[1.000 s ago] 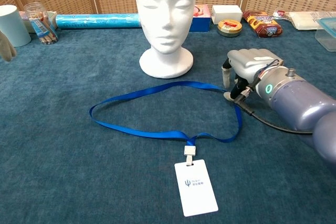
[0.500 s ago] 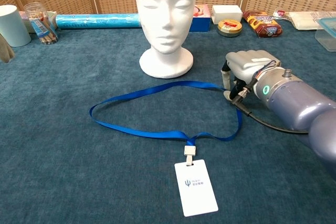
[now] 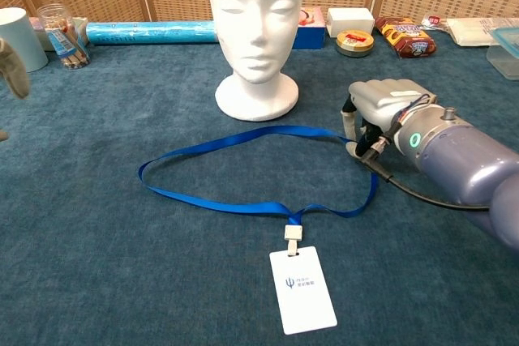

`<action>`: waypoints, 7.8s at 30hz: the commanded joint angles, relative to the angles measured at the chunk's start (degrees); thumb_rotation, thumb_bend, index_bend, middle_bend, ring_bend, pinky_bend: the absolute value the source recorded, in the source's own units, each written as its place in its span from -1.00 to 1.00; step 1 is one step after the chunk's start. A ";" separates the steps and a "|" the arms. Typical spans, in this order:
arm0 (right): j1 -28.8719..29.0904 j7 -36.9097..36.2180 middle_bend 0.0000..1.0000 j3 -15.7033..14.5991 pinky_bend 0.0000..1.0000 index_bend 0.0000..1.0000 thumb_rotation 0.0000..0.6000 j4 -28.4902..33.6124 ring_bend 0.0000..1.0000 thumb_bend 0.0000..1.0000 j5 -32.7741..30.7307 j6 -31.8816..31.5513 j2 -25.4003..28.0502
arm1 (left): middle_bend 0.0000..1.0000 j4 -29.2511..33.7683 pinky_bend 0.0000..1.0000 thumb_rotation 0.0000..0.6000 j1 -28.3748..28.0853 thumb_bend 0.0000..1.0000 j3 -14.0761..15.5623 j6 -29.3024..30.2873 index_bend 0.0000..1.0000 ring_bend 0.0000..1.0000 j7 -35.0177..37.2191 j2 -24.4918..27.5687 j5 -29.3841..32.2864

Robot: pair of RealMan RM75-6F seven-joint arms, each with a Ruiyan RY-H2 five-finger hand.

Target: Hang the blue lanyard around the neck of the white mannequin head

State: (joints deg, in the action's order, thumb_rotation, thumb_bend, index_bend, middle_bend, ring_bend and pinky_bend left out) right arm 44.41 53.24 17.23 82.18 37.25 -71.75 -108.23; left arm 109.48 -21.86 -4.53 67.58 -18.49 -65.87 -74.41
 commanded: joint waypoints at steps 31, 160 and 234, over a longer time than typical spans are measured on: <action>-0.76 -2.95 0.91 -1.53 1.00 0.19 1.00 2.99 1.00 -0.03 0.02 1.18 2.12 | 1.00 -8.35 1.00 0.91 -19.26 -0.43 -6.89 1.35 0.02 1.00 -32.97 -26.39 33.47; 0.87 -6.82 0.94 -1.48 1.00 0.23 1.00 0.01 1.00 0.00 -5.72 5.20 3.56 | 0.95 -19.67 1.00 0.93 -28.54 -0.39 -8.73 -0.72 0.05 1.00 -33.34 -31.03 50.53; -6.53 -37.20 0.98 10.33 1.00 0.28 1.00 47.31 1.00 0.00 12.77 7.71 40.15 | 0.94 10.64 1.00 0.89 -14.84 -0.08 -14.83 9.78 0.11 1.00 -0.50 -2.71 15.04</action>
State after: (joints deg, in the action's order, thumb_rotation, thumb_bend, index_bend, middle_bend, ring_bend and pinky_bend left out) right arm 38.05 17.83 26.55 128.64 49.93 -64.93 -69.47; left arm 119.77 -36.70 -18.98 77.20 -19.21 -68.88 -59.20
